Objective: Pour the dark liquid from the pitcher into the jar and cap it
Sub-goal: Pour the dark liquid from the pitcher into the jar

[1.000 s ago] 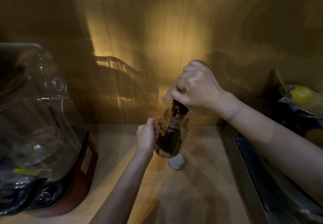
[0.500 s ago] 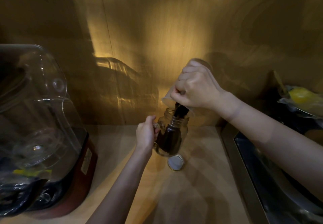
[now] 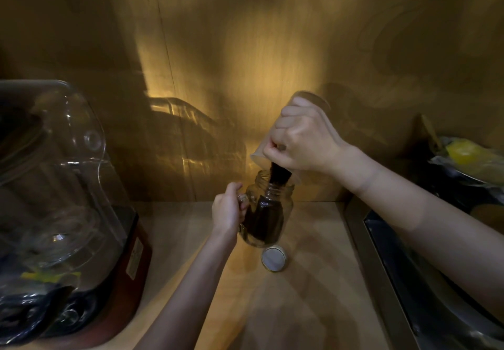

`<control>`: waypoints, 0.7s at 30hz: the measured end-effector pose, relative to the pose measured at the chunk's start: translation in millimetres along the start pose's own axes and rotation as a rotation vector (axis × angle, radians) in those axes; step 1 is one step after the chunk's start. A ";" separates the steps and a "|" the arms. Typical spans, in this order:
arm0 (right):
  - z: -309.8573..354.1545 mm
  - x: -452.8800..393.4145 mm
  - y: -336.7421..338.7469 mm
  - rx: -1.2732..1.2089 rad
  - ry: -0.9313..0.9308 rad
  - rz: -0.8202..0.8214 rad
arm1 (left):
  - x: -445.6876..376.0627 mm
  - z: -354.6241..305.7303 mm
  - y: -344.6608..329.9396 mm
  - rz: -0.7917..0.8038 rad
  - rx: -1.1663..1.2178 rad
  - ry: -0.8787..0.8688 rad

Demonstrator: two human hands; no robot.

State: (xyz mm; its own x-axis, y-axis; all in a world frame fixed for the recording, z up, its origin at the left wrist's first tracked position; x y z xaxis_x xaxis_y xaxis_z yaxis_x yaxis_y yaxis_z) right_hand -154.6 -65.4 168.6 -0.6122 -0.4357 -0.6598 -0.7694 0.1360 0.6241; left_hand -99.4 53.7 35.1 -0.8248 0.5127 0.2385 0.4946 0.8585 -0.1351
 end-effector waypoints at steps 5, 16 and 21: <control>-1.7 -0.7 3.3 -0.007 -0.006 -0.012 | 1.3 -2.0 -2.2 0.012 0.023 0.002; 0.9 -2.0 3.2 0.015 0.017 -0.034 | 3.7 2.0 -0.9 0.025 0.025 0.014; 1.3 -3.0 4.4 0.010 0.027 -0.048 | 4.5 -0.2 -1.0 0.041 0.045 0.021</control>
State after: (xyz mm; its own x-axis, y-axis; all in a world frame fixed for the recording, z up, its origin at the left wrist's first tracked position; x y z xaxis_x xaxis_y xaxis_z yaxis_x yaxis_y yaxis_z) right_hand -156.4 -62.3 172.8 -0.5694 -0.4656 -0.6775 -0.7998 0.1234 0.5874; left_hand -103.6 55.1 36.5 -0.7980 0.5472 0.2523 0.5144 0.8367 -0.1877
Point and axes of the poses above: each hand's wrist, its own x-axis away from the middle knuckle, its own y-axis out of the back of the hand, z = x × y, the point moved 3 cm from there along -x, towards the middle knuckle, and after that the axes turned 1 degree about y, right-handed, at the moved point
